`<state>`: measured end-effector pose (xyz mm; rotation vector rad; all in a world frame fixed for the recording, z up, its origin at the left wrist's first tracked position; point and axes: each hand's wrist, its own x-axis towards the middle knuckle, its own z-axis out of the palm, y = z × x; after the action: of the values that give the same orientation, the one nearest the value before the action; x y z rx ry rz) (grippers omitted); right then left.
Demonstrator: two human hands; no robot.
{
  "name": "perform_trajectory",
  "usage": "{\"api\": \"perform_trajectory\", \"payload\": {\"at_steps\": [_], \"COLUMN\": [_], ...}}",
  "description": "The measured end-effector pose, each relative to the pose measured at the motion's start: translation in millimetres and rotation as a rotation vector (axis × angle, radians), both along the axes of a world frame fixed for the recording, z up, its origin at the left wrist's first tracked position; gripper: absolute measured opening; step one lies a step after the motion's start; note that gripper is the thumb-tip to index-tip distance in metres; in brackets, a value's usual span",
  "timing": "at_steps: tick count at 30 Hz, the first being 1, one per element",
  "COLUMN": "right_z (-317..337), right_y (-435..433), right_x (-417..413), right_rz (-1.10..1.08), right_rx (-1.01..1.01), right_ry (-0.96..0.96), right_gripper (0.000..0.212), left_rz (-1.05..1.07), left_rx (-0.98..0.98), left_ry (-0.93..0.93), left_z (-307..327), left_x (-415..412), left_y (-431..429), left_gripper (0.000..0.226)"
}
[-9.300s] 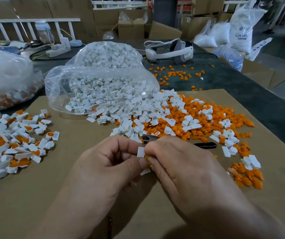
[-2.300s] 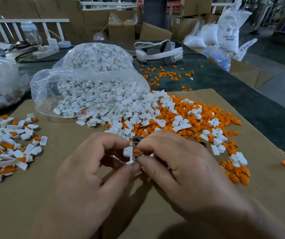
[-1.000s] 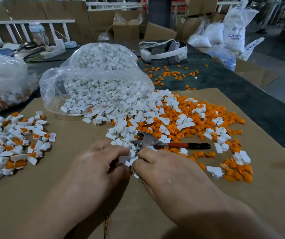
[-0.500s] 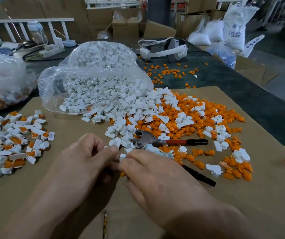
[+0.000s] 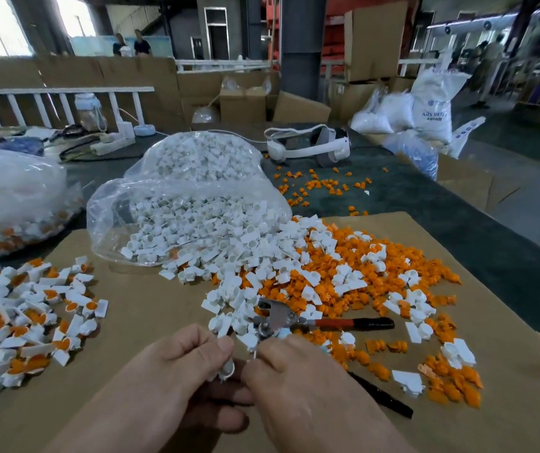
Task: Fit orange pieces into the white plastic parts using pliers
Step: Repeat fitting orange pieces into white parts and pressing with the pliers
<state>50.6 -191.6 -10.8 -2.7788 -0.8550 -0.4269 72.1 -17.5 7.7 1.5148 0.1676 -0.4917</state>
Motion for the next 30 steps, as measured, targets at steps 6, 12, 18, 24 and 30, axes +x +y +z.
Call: {"api": "perform_trajectory", "payload": {"at_steps": [6, 12, 18, 24, 30], "right_z": [13, 27, 26, 23, 21], "right_y": [-1, -15, -28, -26, -30], "right_x": [2, 2, 14, 17, 15], "right_rz": [-0.016, -0.131, -0.152, -0.075, -0.022], "right_rx": [0.197, 0.626, 1.161, 1.305, 1.329], "right_ry": [0.159, 0.367, 0.836, 0.943, 0.952], "right_gripper": [0.023, 0.026, 0.025, 0.028, 0.027], "left_rz": [-0.006, 0.06, 0.086, 0.068, 0.078], "left_rx": [-0.124, -0.321, -0.382, -0.434, -0.473], "left_ry": [-0.007, -0.085, -0.128, -0.129, -0.132], "left_z": [1, 4, 8, 11, 13], "left_x": [0, -2, -5, -10, -12], "left_y": [-1, -16, -22, -26, -26], "left_gripper": [0.029, 0.018, 0.018, 0.017, 0.017]}}
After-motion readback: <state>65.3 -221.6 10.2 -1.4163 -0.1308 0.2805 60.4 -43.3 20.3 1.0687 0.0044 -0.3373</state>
